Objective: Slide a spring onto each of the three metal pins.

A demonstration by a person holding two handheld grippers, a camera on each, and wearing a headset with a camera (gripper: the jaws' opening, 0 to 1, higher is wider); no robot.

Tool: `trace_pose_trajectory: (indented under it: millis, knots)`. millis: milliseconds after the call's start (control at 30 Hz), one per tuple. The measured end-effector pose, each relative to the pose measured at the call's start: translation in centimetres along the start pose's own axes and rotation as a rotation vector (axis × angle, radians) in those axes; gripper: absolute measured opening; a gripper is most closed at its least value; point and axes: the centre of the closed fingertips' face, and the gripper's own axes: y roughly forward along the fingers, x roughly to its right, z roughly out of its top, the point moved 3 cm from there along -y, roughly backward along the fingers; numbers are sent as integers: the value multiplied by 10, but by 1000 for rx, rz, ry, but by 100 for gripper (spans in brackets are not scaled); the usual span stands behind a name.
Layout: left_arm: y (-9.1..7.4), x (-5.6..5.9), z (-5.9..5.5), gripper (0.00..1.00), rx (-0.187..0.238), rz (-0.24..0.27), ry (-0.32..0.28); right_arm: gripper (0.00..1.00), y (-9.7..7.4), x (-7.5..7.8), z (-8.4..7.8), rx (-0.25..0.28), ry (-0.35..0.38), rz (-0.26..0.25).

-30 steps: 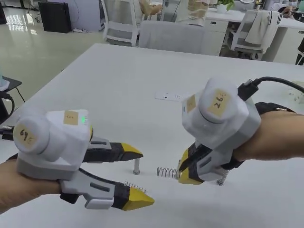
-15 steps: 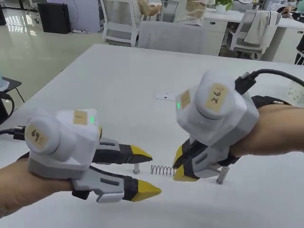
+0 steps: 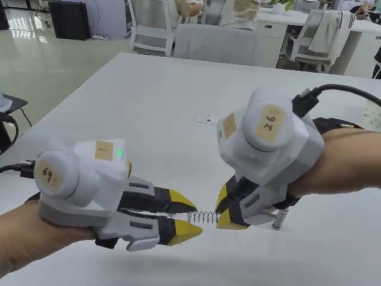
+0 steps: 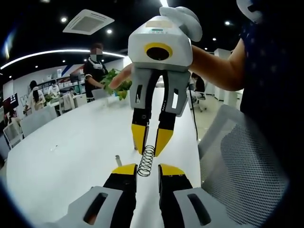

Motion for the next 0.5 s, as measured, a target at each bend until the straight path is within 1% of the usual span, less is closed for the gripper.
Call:
trace_pose_trajectory:
  millis: [200,500]
  knots:
    - [0,-1,-1,4,-3,7,8,8,0,-2,1,1,-7,6]
    - [1,0,-3,3,-12,4,9,8,-3,-1,2,5,-20,-6]
